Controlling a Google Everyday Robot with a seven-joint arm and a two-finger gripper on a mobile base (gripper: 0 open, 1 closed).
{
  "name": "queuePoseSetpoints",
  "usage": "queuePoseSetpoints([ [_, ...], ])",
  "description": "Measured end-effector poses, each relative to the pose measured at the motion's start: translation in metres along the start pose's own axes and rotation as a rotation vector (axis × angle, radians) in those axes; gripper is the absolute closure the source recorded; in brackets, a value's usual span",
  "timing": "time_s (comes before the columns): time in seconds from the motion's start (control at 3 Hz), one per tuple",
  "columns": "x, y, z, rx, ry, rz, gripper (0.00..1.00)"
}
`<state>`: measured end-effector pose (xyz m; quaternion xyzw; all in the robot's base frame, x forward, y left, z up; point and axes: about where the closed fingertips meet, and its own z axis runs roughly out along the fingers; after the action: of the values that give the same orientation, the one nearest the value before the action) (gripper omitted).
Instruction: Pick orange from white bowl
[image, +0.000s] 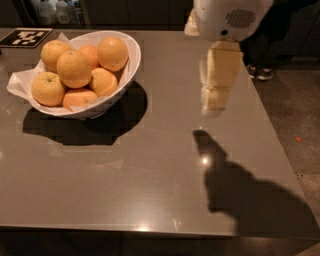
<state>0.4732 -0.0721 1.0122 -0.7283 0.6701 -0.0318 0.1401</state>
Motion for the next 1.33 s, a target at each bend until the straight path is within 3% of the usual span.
queuePoseSetpoints([
  [0.33,-0.006,-0.006,-0.003,0.032,-0.016,-0.004,0.0],
  [1.0,-0.062,-0.05,0.01,0.049,-0.045,-0.086,0.0],
  [1.33,-0.107,-0.079,0.026,0.034,-0.057,-0.17,0.0],
])
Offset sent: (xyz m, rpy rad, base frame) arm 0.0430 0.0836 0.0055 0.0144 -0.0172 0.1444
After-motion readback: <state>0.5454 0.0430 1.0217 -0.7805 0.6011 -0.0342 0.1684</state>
